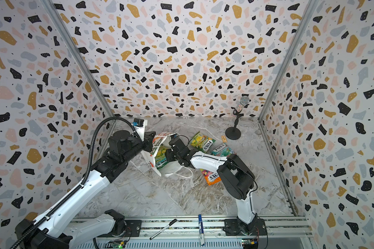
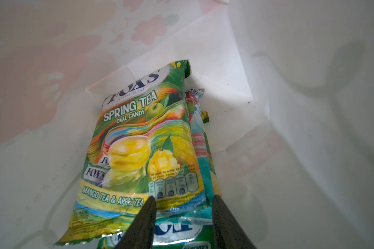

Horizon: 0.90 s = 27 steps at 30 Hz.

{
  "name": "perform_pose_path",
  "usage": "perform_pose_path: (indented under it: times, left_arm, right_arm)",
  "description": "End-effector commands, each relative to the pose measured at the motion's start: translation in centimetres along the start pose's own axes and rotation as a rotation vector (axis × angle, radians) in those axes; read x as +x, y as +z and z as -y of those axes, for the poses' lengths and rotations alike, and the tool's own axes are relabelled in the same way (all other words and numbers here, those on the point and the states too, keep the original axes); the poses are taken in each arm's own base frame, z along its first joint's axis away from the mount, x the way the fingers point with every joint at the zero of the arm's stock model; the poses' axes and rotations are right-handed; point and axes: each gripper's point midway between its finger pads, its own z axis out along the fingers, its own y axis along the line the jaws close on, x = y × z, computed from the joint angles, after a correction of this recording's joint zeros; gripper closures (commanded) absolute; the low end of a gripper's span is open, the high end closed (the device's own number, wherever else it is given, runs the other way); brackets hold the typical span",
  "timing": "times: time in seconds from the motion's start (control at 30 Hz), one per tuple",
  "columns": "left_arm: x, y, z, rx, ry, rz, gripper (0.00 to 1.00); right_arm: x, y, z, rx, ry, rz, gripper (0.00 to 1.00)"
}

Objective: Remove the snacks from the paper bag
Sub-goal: 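Close the right gripper on the green Spring Tea packet inside the bag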

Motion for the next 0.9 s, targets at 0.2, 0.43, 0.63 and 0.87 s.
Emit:
perform_pose_path:
  times: [0.2, 0.43, 0.63, 0.87]
  left_arm:
    - [-1.4, -0.5, 0.1, 0.002, 0.019, 0.059, 1.0]
    - [-1.3, -0.5, 0.0, 0.0, 0.019, 0.058, 1.0]
    - [-1.3, -0.5, 0.0, 0.0, 0.018, 0.058, 1.0]
    - [-1.3, -0.4, 0.0, 0.0, 0.019, 0.057, 1.0]
  right_arm:
    - [-2.3, -0.3, -0.2, 0.016, 0.0, 0.063, 0.53]
    - [-1.9, 0.9, -1.0, -0.058, 0.008, 0.033, 0.52]
    - [-2.2, 0.9, -2.5, -0.172, 0.023, 0.039, 0.53]
    - [-2.1, 1.4, -2.9, -0.25, 0.107, 0.024, 0.56]
